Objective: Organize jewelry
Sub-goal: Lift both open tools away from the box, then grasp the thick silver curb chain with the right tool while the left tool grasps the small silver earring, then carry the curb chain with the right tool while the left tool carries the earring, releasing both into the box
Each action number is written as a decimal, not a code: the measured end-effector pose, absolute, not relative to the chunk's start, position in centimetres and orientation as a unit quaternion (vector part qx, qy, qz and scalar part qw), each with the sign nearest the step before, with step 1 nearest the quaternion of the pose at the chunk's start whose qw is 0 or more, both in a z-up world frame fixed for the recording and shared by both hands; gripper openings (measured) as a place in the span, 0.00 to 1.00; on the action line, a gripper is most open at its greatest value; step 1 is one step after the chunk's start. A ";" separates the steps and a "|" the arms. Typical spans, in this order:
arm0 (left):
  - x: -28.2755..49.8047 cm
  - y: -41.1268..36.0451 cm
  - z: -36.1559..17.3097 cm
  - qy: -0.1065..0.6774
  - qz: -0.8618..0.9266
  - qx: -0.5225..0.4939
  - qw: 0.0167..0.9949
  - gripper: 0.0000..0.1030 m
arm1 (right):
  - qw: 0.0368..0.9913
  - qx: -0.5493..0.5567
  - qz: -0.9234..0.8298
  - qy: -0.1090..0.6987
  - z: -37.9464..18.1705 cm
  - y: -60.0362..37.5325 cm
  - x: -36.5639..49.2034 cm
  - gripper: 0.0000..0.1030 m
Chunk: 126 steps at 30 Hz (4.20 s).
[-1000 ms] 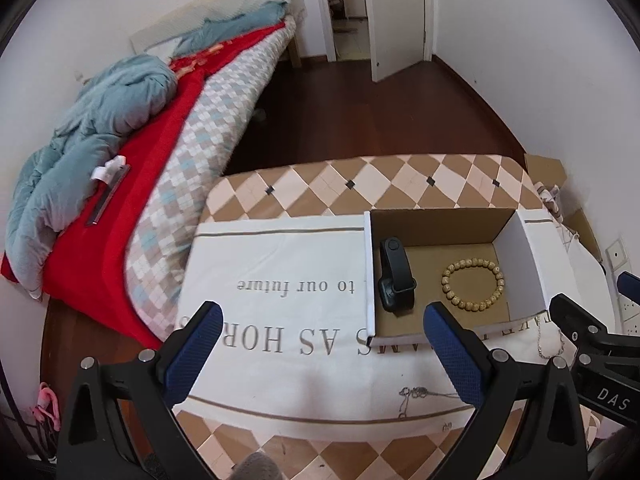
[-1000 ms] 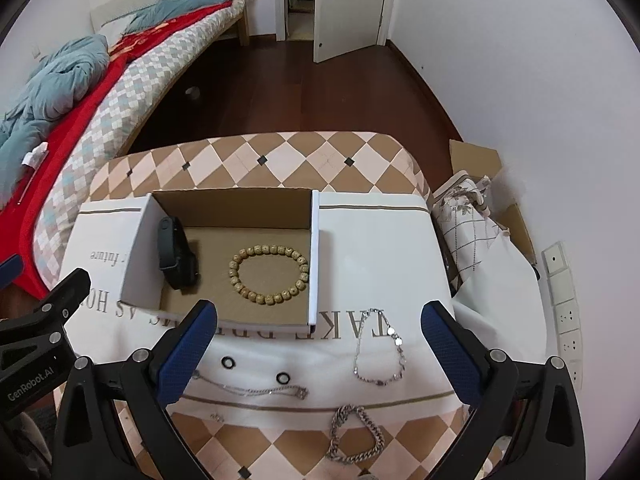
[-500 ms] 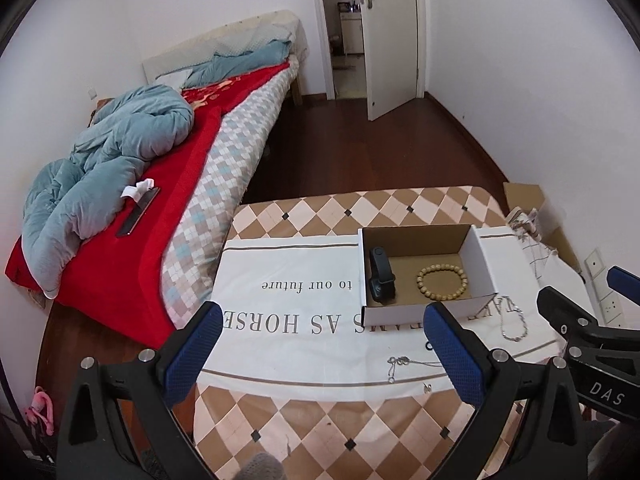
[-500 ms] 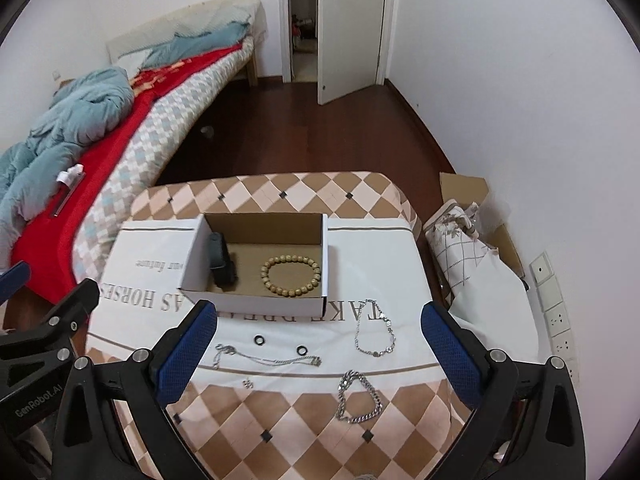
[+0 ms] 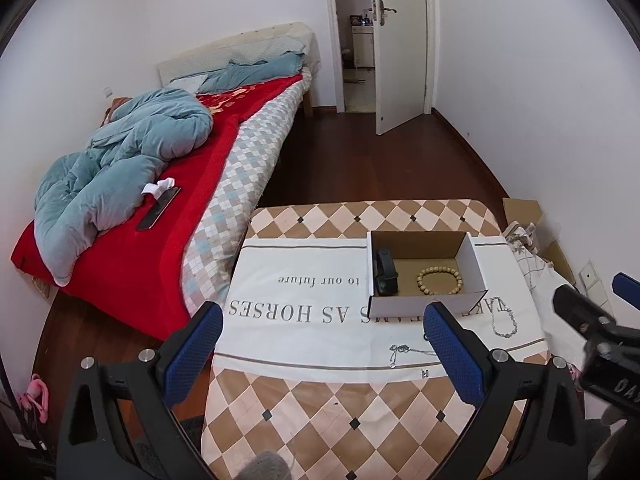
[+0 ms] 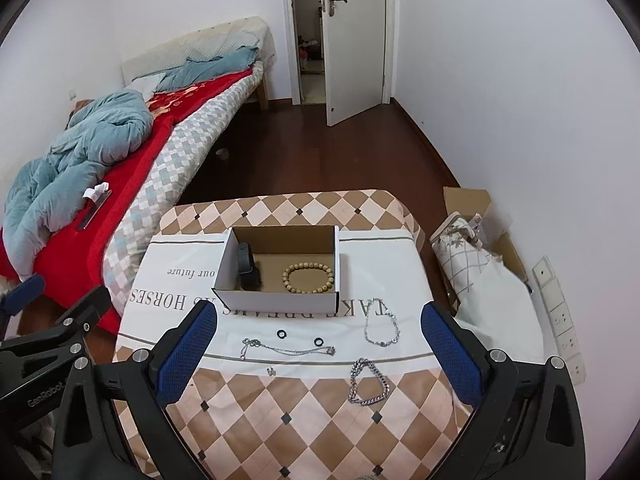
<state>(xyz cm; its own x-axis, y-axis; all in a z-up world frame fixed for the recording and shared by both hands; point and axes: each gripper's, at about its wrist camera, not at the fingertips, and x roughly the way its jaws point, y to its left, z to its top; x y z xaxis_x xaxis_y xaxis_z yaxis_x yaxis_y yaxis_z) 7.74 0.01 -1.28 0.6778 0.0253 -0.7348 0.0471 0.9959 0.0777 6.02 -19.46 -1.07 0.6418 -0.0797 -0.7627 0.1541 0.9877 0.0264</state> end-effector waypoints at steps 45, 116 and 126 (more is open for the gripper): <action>12.7 -13.5 -20.1 0.540 -0.081 0.161 0.822 0.99 | 0.806 0.146 -0.183 0.544 -24.3 -32.4 4.9 0.08; 25.6 -8.6 -1.9 0.479 -0.189 0.035 0.857 0.07 | 0.864 0.173 0.043 0.471 -6.9 -25.2 21.6 0.08; 29.7 -8.8 -8.5 0.528 -0.166 0.057 0.831 0.07 | 0.841 0.174 0.044 0.510 -11.9 -25.2 27.7 0.08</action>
